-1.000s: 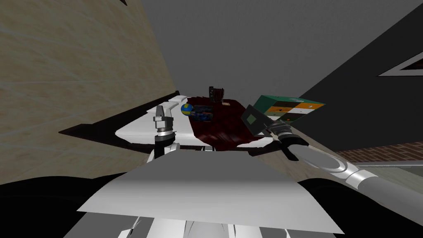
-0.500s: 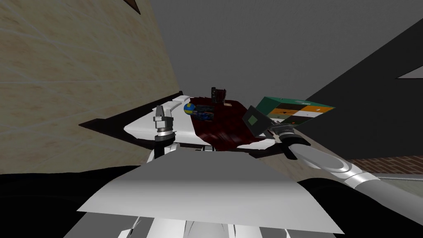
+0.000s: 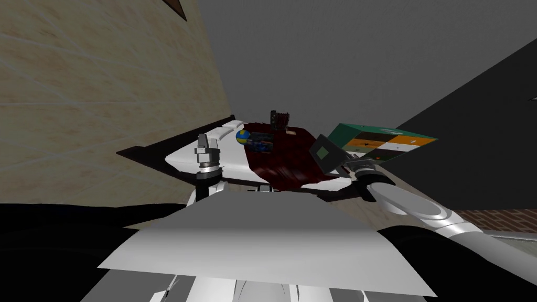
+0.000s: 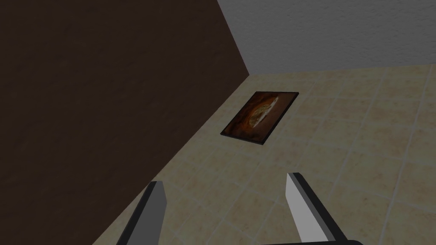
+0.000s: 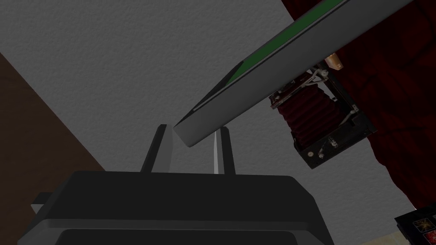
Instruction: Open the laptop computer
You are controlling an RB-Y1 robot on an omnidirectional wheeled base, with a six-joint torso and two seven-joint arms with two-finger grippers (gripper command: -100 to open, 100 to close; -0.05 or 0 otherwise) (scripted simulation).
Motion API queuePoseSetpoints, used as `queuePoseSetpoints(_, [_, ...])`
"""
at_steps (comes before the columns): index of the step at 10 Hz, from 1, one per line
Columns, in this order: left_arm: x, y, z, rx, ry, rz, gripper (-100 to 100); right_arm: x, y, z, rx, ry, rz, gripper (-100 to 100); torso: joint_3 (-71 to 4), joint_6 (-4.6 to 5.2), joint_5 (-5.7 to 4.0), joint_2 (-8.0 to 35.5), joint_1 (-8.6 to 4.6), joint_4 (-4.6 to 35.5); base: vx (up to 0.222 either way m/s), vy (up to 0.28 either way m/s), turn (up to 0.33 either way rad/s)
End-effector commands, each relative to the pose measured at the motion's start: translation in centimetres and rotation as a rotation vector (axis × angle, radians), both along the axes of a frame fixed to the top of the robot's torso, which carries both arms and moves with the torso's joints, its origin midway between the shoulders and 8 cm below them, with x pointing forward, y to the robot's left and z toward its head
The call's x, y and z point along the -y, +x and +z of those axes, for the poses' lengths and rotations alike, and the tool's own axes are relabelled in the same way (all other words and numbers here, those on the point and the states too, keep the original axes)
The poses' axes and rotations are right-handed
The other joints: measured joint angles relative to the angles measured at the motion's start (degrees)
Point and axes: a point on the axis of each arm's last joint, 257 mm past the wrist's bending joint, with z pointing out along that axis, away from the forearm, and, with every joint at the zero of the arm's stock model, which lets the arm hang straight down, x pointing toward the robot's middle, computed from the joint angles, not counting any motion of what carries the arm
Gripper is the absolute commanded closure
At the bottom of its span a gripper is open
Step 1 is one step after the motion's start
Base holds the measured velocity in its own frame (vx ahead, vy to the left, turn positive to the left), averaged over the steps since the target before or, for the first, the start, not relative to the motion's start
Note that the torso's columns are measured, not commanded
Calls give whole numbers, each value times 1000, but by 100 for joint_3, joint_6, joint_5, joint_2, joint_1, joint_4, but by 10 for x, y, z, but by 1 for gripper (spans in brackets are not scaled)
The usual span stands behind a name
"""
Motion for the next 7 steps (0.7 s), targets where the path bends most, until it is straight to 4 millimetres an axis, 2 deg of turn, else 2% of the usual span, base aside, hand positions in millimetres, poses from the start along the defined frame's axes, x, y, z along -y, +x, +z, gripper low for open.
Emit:
queuePoseSetpoints(1, [0, 0, 0, 0, 0, 0, 0, 1, -3, -5, -23, -22, -10, 100, 2, 5, -1, 1, 2, -1, -21, -14, 17])
queuePoseSetpoints(5, [0, 0, 0, 0, 0, 0, 0, 8, -9, -7, -6, 21, -55, 100, 0, 18, -3, -3, 6, -3, -46, -10, 85])
queuePoseSetpoints(7, [0, 0, 0, 0, 0, 0, 0, 8, -9, -7, -25, -19, -54, 100, 4, 7, -8, 3, -3, -3, -42, -11, 51])
